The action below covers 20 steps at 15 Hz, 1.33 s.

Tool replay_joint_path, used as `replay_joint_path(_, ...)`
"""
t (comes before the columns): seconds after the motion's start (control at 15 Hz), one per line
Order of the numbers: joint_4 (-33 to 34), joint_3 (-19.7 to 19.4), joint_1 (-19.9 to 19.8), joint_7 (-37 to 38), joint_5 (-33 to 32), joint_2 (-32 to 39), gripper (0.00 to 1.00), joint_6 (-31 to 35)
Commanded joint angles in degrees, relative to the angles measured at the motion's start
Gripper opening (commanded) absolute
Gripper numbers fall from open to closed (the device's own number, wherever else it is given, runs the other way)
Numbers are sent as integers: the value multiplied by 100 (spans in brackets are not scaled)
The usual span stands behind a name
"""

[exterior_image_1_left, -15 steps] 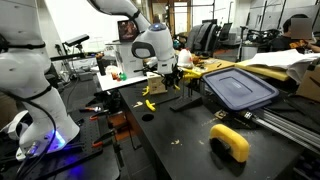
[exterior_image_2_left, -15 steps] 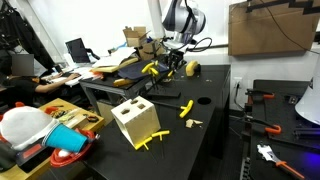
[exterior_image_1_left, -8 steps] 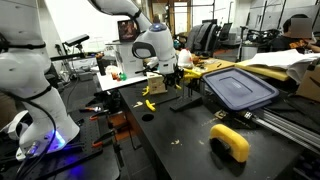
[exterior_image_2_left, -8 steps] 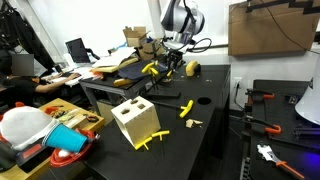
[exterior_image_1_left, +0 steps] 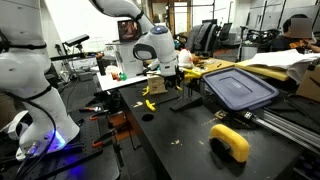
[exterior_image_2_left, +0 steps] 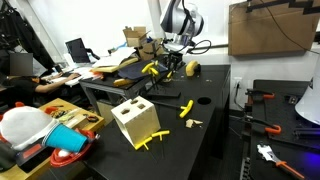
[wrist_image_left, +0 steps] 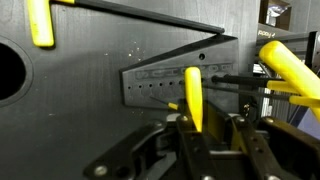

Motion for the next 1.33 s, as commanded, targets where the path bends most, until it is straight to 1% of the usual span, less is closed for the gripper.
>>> replay_joint_path(0.0, 125, 98, -89, -270, 233, 77, 5, 54)
replay_joint_path(0.6, 232, 127, -97, -240, 255, 202, 5, -4)
replay_joint_path(1.27, 157, 167, -103, -125, 231, 159, 5, -192)
